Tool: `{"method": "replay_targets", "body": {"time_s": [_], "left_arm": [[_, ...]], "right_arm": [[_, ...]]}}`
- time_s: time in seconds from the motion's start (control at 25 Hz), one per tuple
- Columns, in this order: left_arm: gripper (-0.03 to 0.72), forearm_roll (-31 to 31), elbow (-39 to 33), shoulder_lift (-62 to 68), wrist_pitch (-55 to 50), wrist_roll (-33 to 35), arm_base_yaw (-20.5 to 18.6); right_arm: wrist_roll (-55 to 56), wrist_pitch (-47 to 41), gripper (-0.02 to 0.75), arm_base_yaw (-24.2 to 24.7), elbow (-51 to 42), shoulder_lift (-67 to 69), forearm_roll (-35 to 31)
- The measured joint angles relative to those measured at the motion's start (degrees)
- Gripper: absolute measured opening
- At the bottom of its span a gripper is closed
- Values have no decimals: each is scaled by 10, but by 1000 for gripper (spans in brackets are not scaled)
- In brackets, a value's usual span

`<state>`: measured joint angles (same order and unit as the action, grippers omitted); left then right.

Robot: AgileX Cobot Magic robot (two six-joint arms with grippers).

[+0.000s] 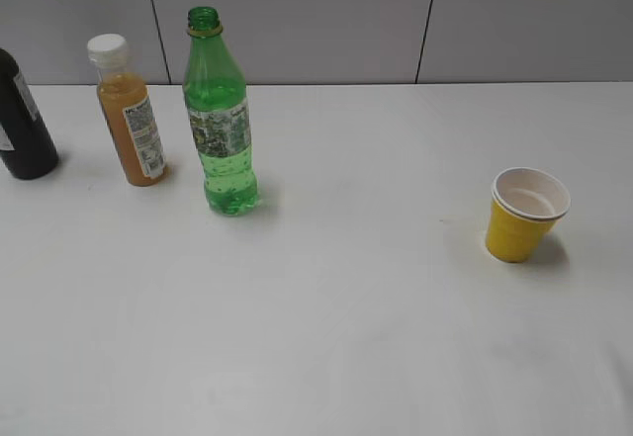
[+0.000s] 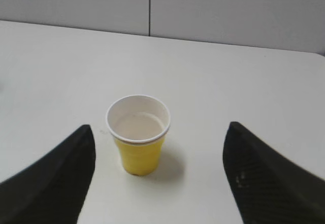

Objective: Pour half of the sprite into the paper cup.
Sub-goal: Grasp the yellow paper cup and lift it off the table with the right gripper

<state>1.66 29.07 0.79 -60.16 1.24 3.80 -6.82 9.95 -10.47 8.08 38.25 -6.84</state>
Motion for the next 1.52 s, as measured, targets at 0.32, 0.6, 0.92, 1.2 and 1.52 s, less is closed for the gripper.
{"method": "replay_targets", "body": {"time_s": [0.32,0.6,0.92,1.2,1.52], "left_arm": [[536,1,0,0,0,0,0],[536,1,0,0,0,0,0],[513,1,0,0,0,0,0],[475,1,0,0,1,0,0],[462,1,0,0,1,0,0]], "right_arm": [[6,133,592,-53,0,142,-1],[30,272,592,-55,-38,227,3],[54,404,644,-55,-57,356,27],[57,487,657,-55,-57,439,29],[68,574,658,-55,-56,543,30]]}}
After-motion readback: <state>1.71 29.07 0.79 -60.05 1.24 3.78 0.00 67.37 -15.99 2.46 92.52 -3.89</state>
